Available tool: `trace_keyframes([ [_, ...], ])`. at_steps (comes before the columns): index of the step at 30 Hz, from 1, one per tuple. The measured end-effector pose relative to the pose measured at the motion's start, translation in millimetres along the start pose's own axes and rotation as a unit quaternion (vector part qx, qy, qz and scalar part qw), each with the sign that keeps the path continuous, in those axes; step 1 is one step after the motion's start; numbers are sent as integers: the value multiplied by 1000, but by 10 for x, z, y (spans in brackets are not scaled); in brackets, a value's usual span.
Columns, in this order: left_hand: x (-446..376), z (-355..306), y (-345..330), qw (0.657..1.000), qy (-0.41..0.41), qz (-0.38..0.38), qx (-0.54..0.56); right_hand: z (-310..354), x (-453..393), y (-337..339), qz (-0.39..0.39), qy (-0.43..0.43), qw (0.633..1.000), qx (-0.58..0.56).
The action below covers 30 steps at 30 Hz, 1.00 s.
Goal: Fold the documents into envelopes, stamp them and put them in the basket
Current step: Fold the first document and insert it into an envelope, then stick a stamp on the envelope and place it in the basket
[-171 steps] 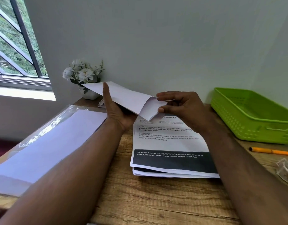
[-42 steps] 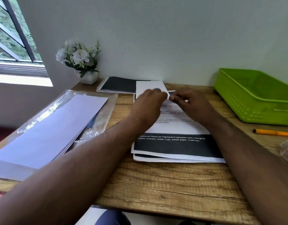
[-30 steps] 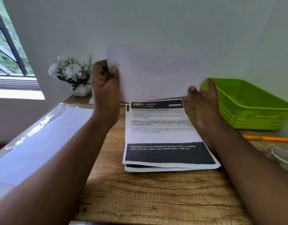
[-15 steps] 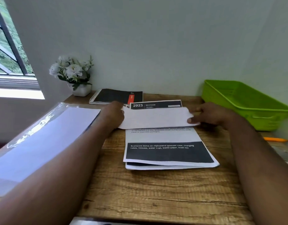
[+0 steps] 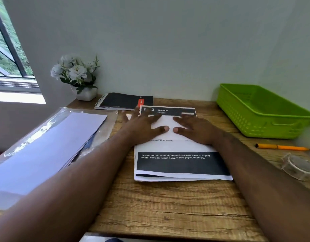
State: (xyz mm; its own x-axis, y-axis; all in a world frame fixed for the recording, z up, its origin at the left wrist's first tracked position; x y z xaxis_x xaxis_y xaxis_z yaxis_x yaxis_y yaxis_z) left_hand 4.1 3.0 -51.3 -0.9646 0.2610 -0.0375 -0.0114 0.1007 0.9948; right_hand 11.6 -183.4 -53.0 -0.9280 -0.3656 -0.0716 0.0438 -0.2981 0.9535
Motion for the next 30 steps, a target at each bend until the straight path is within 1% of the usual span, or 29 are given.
trace_keyframes([
  [1,-13,3,-61,1000,5,30,7,-12,3,-49,32,-19,999,39],
  [2,-29,16,-98,999,9,47,9,-18,3,-61,45,-28,997,58],
  [9,-56,33,-176,995,18,96,-19,-47,-31,-127,87,-20,989,115],
  [14,-92,37,-200,993,13,112,-19,-100,-79,-155,99,-20,988,115],
  [18,-102,29,-194,994,20,107,-20,-79,-70,-152,95,-14,987,126],
  [20,-80,23,-184,994,20,104,-18,-64,-49,-143,85,-14,988,127],
  [22,-38,8,-142,994,18,102,-17,-41,-15,-101,60,-19,992,110],
  [23,-6,-11,-89,995,15,90,-34,-4,13,-62,39,-16,993,106],
  [24,17,-47,-12,996,5,62,-66,37,29,-10,15,-8,994,111],
  [26,53,-193,182,991,-40,-38,-122,174,117,141,-38,25,993,107],
  [27,88,-303,268,988,-72,-87,-106,255,196,246,-66,49,994,77],
  [28,120,-437,330,986,-108,-117,-56,303,308,383,-96,71,992,33],
  [30,195,-736,421,971,-184,-124,87,297,605,701,-136,73,986,-58],
])
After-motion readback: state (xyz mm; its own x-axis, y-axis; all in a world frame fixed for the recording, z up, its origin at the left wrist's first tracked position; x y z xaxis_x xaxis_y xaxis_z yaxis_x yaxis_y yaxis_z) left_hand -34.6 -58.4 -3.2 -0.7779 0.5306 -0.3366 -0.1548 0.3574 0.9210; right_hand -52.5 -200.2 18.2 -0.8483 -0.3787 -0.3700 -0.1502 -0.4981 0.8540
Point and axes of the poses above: each hand's wrist, its own x-axis away from the middle knuckle, its own y-axis out of the back of the hand, z = x × y, the point moved 7 cm from there along -x, towards the middle knuckle, and after that the axes turned 3 degrees about -x, right-handed, at the moved point
